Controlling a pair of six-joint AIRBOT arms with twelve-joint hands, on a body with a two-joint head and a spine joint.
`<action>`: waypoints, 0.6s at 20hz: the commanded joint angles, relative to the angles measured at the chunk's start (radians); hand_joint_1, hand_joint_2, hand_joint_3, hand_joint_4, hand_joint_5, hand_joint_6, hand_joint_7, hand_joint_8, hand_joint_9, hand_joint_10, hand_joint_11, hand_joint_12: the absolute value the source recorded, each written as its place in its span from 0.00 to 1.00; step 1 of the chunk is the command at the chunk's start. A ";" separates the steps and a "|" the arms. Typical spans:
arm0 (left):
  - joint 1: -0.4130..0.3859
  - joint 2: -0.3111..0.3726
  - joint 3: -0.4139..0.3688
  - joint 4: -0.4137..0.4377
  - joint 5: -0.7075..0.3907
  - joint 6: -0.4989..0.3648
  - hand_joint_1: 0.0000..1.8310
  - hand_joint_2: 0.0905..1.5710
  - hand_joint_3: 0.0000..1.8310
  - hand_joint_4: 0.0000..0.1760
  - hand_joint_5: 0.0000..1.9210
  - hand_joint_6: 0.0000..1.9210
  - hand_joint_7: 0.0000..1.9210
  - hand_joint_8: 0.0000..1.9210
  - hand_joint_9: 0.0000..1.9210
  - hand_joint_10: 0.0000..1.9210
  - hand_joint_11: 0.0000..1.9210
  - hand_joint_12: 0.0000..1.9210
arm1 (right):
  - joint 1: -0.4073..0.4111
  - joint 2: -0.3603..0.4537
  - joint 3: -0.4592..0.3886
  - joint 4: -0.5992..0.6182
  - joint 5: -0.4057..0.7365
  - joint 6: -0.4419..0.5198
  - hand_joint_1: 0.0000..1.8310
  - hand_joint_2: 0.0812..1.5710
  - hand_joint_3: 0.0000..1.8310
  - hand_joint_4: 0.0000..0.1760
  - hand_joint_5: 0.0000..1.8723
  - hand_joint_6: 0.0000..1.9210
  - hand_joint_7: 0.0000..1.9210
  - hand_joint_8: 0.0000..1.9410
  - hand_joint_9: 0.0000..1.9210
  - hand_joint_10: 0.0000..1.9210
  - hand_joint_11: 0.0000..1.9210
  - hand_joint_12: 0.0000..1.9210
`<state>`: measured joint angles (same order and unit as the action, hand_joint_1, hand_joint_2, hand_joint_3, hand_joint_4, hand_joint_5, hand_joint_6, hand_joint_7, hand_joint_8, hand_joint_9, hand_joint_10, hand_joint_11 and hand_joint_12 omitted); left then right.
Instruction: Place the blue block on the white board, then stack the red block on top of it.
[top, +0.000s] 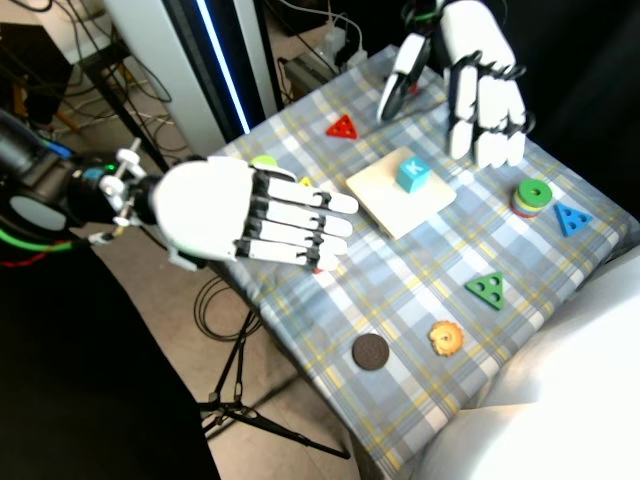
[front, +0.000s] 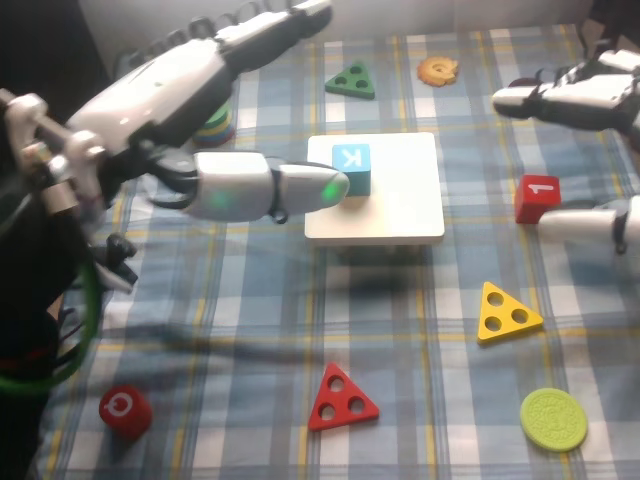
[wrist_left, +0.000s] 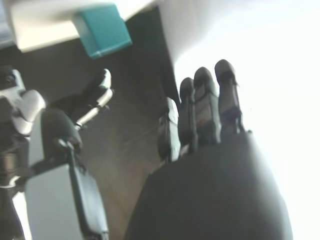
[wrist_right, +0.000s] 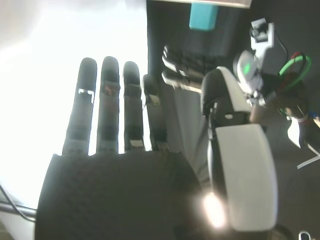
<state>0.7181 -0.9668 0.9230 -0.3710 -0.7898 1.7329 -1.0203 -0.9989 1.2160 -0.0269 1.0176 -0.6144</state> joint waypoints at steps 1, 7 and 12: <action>0.011 0.017 -0.001 0.059 -0.181 -0.123 0.37 0.53 0.00 1.00 0.07 0.00 0.06 0.00 0.03 0.00 0.00 0.00 | 0.020 -0.009 0.015 0.022 0.066 0.000 0.46 0.65 0.00 0.32 0.17 0.00 0.22 0.00 0.23 0.00 0.06 0.39; 0.099 0.069 -0.002 0.096 -0.313 -0.404 0.36 0.52 0.00 0.93 0.06 0.00 0.06 0.00 0.03 0.01 0.02 0.01 | 0.074 -0.046 0.052 0.022 -0.083 -0.089 0.47 0.65 0.00 0.05 0.20 0.00 0.21 0.00 0.26 0.00 0.04 0.55; 0.105 0.070 0.001 0.083 -0.312 -0.406 0.39 0.52 0.00 0.91 0.08 0.00 0.07 0.00 0.05 0.01 0.04 0.02 | 0.080 -0.052 0.060 0.028 -0.105 -0.102 0.45 0.66 0.00 0.05 0.22 0.00 0.22 0.00 0.26 0.00 0.03 0.60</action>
<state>0.8280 -0.8993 0.9215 -0.3004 -0.9798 1.3376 -0.9558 -1.0496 1.2713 -0.0181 0.8017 -0.7155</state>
